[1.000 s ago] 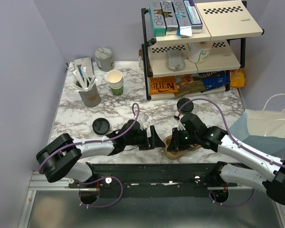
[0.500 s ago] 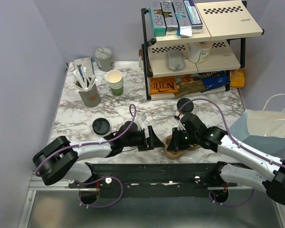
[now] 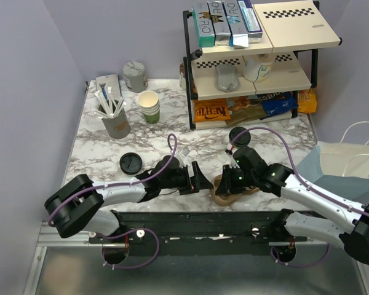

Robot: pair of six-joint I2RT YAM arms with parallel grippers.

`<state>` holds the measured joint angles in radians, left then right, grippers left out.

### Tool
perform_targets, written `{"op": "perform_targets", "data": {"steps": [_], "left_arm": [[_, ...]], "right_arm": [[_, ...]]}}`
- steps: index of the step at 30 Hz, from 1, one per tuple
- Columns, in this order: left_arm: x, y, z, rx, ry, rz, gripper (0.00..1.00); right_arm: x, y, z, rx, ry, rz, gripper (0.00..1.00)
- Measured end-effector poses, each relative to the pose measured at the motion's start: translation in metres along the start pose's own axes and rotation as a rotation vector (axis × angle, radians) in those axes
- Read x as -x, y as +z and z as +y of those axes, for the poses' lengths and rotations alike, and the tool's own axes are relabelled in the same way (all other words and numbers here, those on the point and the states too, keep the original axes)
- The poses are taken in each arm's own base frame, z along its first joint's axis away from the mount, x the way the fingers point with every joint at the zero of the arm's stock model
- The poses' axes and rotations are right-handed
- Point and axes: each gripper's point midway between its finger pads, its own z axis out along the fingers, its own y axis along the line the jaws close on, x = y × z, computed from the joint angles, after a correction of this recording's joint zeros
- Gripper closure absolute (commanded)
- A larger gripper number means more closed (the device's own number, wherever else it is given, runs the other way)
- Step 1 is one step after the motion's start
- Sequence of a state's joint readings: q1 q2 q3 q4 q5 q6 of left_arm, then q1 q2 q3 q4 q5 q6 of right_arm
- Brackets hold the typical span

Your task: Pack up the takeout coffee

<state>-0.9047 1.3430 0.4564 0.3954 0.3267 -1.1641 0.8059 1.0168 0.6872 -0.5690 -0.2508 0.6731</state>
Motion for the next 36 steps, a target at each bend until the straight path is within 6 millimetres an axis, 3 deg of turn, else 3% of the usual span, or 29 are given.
{"op": "perform_targets", "data": {"steps": [26,36], "left_arm": [[0.001,0.008,0.008,0.006,-0.051,0.003,0.06],[-0.008,0.024,0.019,0.027,-0.068,0.071,0.07]], "right_arm": [[0.005,-0.005,0.001,-0.002,0.01,-0.039,0.89],[0.008,-0.004,0.007,0.043,-0.053,-0.047,0.89]]}}
